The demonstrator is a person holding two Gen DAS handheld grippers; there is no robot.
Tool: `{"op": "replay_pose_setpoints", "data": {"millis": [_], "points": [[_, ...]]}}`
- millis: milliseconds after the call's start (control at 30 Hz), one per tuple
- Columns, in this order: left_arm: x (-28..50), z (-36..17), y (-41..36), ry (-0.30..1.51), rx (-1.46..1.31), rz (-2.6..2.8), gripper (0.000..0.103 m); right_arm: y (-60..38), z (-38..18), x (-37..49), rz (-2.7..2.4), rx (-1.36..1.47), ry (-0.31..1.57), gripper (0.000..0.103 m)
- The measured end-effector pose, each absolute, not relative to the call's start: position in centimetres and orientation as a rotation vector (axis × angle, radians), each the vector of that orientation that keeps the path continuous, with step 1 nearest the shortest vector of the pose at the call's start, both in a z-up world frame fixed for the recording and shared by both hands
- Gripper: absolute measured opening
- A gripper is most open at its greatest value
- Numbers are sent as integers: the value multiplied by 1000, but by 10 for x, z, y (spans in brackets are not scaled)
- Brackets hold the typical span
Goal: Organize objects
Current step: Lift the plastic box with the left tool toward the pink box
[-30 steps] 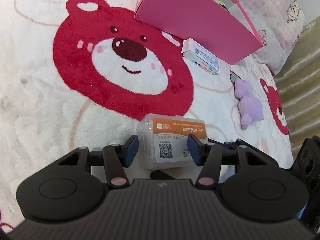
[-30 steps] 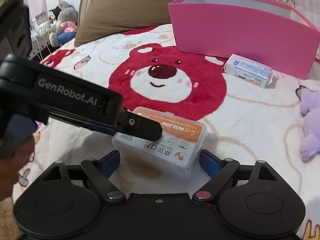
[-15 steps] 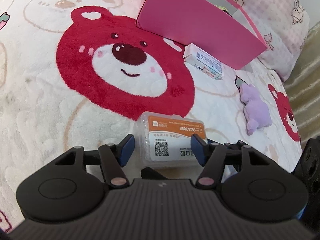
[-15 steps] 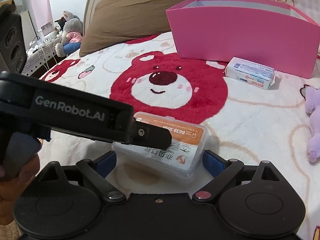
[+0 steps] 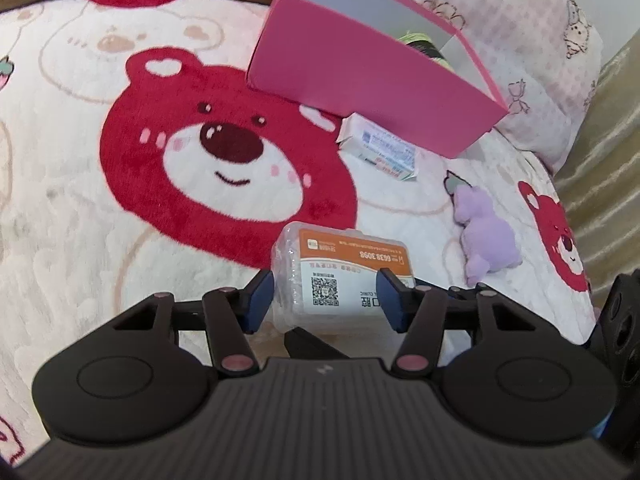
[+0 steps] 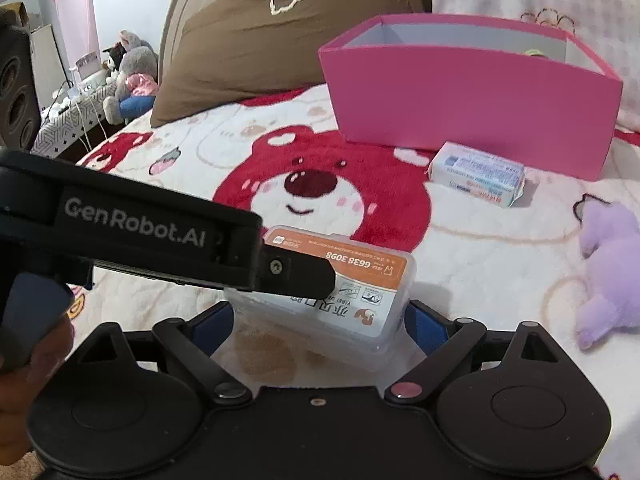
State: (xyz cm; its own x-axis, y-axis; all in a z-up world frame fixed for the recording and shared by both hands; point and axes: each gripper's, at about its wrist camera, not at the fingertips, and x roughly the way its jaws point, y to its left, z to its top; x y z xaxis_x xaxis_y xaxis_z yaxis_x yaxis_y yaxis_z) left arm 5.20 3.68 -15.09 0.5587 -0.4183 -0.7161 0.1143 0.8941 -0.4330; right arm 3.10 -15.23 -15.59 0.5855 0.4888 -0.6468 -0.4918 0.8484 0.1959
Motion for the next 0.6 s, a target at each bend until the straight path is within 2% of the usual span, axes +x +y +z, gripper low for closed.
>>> {"op": "replay_pose_setpoints", "data": {"millis": [600], "points": [[46,-122,36,917,-375,-374,49,-154,-121,20,539,-94,737,94]]}}
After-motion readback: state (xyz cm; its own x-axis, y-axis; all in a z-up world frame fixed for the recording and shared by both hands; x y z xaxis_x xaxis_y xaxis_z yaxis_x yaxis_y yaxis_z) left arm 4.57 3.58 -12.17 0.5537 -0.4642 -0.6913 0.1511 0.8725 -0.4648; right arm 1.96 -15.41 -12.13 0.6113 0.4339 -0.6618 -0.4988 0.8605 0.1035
